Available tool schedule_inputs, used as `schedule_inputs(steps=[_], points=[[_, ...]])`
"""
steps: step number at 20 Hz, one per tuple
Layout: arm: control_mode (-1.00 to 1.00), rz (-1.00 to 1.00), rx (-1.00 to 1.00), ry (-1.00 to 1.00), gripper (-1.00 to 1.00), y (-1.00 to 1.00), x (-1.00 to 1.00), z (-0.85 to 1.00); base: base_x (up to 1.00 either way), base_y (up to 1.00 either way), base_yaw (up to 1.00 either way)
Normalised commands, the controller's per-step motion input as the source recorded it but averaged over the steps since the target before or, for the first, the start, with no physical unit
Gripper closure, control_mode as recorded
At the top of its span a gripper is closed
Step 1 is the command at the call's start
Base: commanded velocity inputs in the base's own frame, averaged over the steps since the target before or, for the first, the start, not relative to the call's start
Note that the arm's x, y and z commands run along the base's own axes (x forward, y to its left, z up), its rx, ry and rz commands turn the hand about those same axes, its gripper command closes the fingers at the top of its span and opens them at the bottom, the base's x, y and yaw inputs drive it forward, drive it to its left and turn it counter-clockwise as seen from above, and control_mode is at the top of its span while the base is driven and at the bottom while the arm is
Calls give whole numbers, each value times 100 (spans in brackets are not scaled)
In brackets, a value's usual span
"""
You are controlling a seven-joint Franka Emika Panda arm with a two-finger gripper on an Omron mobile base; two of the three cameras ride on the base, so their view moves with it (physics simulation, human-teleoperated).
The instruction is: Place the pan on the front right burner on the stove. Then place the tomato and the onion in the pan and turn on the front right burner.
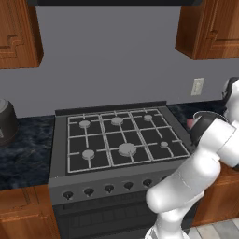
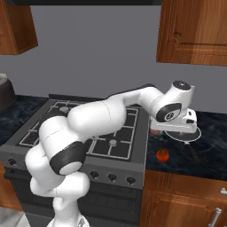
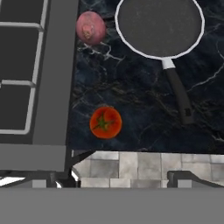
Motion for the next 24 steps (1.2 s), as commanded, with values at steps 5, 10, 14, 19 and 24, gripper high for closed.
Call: schedule_inputs(steps=[5,10,14,19,24], points=[[-100,2,0,5,-100,-25,19,-23,0,0,0],[-100,1,0,11,-100,-21,11,-18,0,0,0],[-100,2,0,8,-100,-17,7,-11,0,0,0],[-100,4,0,3,-100,-13,5,-9,0,0,0],[-100,5,0,1,-100,-5,6,-18,0,0,0]])
